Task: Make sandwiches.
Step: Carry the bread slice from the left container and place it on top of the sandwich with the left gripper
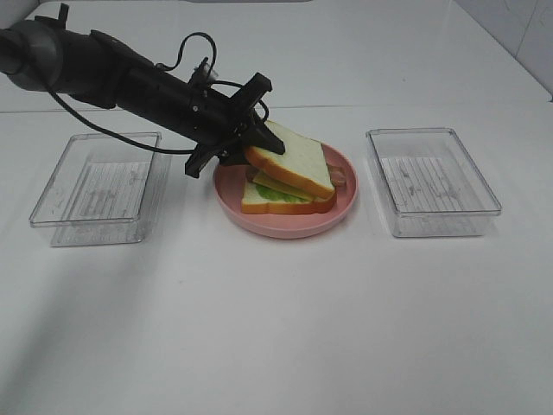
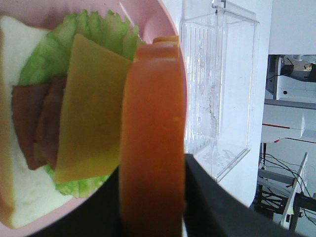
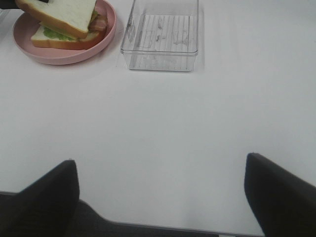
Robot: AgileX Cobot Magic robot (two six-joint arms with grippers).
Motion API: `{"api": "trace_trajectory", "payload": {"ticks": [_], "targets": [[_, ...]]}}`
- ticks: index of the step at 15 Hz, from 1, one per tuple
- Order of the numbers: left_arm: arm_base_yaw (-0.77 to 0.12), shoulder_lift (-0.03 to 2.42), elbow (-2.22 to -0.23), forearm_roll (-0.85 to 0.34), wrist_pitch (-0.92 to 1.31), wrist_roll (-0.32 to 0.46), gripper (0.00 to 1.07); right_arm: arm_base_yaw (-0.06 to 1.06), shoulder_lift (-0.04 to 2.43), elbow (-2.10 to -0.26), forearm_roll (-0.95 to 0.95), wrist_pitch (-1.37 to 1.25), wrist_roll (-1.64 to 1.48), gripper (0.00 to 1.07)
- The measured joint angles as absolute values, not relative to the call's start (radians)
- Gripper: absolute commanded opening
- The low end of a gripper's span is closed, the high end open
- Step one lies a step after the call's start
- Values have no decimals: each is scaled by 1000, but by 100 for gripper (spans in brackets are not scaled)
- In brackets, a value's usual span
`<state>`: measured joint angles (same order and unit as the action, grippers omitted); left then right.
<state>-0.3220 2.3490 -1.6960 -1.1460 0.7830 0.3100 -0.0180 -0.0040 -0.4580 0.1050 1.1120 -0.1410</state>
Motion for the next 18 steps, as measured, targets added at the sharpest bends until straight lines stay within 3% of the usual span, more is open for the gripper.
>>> {"api": "trace_trajectory", "payload": {"ticks": [2, 5, 9, 14, 18], "targets": [[-322, 2349, -1696, -1135, 783, 303, 70, -18, -4, -458, 105, 1112, -141, 88], [-322, 2349, -1696, -1125, 789, 287, 82, -18, -4, -458, 105, 1112, -141, 88], [-322, 2326, -1696, -1070, 790, 280, 82, -18, -4, -458, 105, 1112, -141, 88], [-322, 2266, -1702, -831, 791, 127, 82, -18, -4, -458, 105, 1112, -141, 88], [-322, 2158, -1702, -683, 796, 77, 82, -18, -4, -458, 105, 1112, -141, 88]]}}
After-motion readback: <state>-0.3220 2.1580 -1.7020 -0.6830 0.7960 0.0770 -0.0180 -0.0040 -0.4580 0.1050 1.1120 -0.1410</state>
